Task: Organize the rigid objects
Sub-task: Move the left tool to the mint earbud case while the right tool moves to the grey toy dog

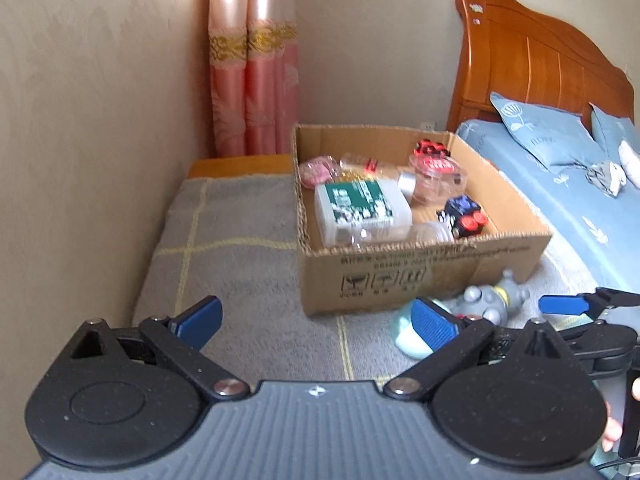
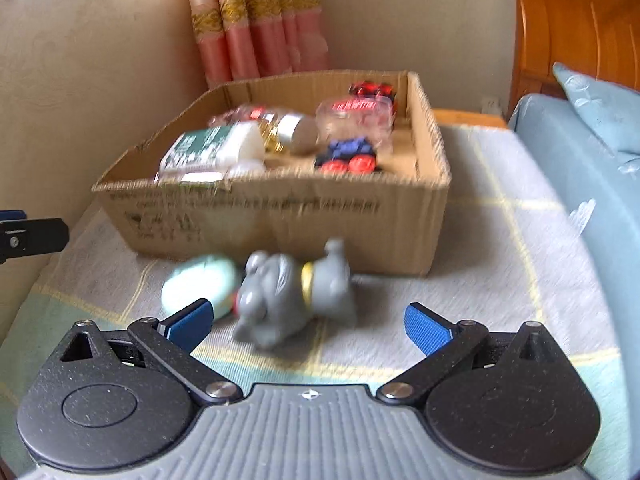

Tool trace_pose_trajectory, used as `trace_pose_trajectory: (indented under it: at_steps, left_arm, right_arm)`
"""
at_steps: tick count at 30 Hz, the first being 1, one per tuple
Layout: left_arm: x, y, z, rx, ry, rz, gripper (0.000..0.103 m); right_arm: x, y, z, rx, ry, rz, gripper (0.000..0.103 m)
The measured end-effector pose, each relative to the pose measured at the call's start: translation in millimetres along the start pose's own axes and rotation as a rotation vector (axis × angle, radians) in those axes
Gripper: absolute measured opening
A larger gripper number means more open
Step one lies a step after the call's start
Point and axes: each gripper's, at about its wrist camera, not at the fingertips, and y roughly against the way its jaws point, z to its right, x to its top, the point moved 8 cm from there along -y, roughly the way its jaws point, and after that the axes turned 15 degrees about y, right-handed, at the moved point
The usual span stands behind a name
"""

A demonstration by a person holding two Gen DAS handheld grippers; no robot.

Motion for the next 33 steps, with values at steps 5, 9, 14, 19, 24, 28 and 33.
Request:
trace_pose_trajectory:
  at_steps: [5, 9, 14, 19, 24, 28, 33]
  left_arm:
    - [-9.8, -9.8, 4.6, -0.007, -0.021, -0.04, 0.1]
    - [-15.2, -14.6, 10.7, -0.027, -0.036, -0.064, 0.1]
    - [-18.5, -24.8, 22.8, -0.045, -0.064, -0.091, 0.1]
    - [-23.6, -40.1, 41.8, -0.068, -0.106, -0.119, 0.1]
    - [-32.3, -64.5, 58.9, -0.078, -0.14, -0.144, 0.1]
    - [-39.5, -81.4, 58.9, -0.065, -0.138, -0.161, 0.1]
    - [-48.3, -84.3, 48.7, -0.06, -0.131, -0.189, 0.101]
  right_arm:
    - [-4.0, -16.4, -5.7, -0.073, 0.061, -0.036, 0.103]
    - [-5.1, -20.4, -1.8, -0.094, 0.079, -0.036, 0.103]
    - [-11.4, -16.4, 8.6, -0.075, 0.051, -0.038, 0.103]
    - [-20.2, -10.6, 10.7, -0.082, 0.087, -0.048, 0.103]
    - [-24.2, -9.6, 9.1, -0.094, 0.121, -0.035, 0.103]
    - [-25.9, -8.4, 9.7, -0.091, 0.127, -0.016, 0.103]
    - [-26.8, -7.3, 9.8, -0.081, 0.139, -0.011, 0.103]
